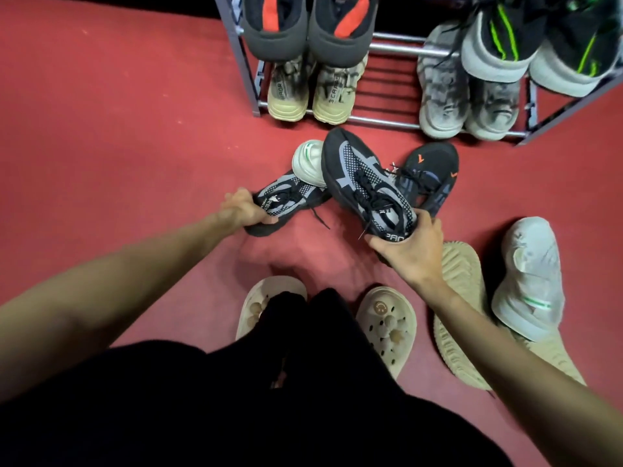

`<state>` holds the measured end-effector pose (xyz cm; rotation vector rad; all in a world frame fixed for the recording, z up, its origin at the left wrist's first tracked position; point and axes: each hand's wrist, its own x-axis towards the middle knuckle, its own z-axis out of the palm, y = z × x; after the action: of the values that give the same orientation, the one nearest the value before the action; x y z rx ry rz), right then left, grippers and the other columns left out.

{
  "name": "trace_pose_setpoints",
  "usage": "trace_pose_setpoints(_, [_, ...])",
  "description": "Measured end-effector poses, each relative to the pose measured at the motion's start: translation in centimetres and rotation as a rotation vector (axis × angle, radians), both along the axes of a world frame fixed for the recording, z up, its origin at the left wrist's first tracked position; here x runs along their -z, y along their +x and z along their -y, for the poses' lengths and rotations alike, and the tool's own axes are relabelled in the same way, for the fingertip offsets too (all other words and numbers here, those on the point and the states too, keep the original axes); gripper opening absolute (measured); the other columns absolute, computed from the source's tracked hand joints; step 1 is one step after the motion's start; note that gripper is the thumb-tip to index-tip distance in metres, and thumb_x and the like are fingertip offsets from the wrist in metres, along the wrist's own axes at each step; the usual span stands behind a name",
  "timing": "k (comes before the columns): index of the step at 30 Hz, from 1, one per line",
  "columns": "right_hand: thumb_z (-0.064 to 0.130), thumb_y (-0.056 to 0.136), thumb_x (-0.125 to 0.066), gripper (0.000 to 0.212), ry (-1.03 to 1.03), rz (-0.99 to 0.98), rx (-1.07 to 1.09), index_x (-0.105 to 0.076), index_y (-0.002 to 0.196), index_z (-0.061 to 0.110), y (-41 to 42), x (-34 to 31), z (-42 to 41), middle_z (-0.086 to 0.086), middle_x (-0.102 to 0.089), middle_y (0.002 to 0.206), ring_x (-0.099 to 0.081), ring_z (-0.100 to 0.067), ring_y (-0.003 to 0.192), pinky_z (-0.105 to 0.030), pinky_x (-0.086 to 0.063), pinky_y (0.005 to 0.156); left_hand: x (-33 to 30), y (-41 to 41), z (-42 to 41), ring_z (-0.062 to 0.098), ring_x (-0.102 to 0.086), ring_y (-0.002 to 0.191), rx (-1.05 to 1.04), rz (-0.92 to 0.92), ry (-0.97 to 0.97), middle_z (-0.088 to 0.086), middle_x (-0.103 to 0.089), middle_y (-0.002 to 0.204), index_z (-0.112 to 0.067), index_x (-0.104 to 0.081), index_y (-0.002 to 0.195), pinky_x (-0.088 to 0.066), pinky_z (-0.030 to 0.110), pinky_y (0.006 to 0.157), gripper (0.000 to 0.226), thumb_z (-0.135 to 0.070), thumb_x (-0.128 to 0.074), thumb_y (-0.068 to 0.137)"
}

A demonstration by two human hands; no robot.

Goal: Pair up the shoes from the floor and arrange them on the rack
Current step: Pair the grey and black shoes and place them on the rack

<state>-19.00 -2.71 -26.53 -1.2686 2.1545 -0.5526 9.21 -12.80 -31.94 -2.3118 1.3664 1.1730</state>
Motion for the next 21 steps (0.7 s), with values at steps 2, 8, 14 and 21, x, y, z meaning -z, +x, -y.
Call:
trace_pose_setpoints(2, [0.048,0.053,-0.081,0.081,0.004,0.019,0.017,-0.052,0.122,0.016,0.2,0.3,0.3,-0.009,-0.055,0.118,-0.043,-0.026,0.117,-0.032,-0.038,0.097,3.2,1.9,1.2,0.021,-0.063,0.106,-0.030,-0.043,-0.002,0.003,-0.067,0.114,-0.024,-0.065,0.116,-0.051,0.033,0.096,0.122,-0.067,-0.077,0.002])
trace_pose_setpoints(8, [0.048,0.053,-0.082,0.079,-0.007,0.062,0.046,-0.054,0.119,0.013,0.7,0.6,0.6,-0.010,-0.058,0.118,-0.042,-0.027,0.119,-0.036,-0.039,0.103,-2.5,0.5,-0.7,0.014,-0.063,0.074,-0.325,-0.333,-0.041,0.006,-0.068,0.088,-0.004,-0.063,0.091,-0.053,0.021,0.063,0.060,-0.029,-0.092,0.045])
trace_pose_setpoints(14, [0.053,0.054,-0.080,0.081,0.025,0.061,0.104,-0.055,0.117,0.010,0.7,-0.7,1.2,-0.012,-0.059,0.117,-0.044,-0.030,0.118,-0.034,-0.039,0.100,-6.6,0.1,0.2,0.026,-0.070,0.094,-0.478,-0.596,-0.145,0.017,-0.071,0.107,0.004,-0.056,0.119,-0.058,0.039,0.084,0.096,-0.042,-0.089,0.042])
trace_pose_setpoints(21, [0.065,0.043,-0.073,0.086,0.028,0.108,0.145,-0.061,0.111,0.014,0.6,-5.5,1.0,-0.005,-0.067,0.107,-0.057,-0.025,0.112,-0.032,-0.050,0.092,-15.3,-2.6,-0.6,0.030,-0.060,0.089,0.035,-0.055,-0.582,0.011,-0.062,0.093,-0.011,-0.044,0.087,-0.040,0.034,0.067,0.049,-0.040,-0.079,0.068])
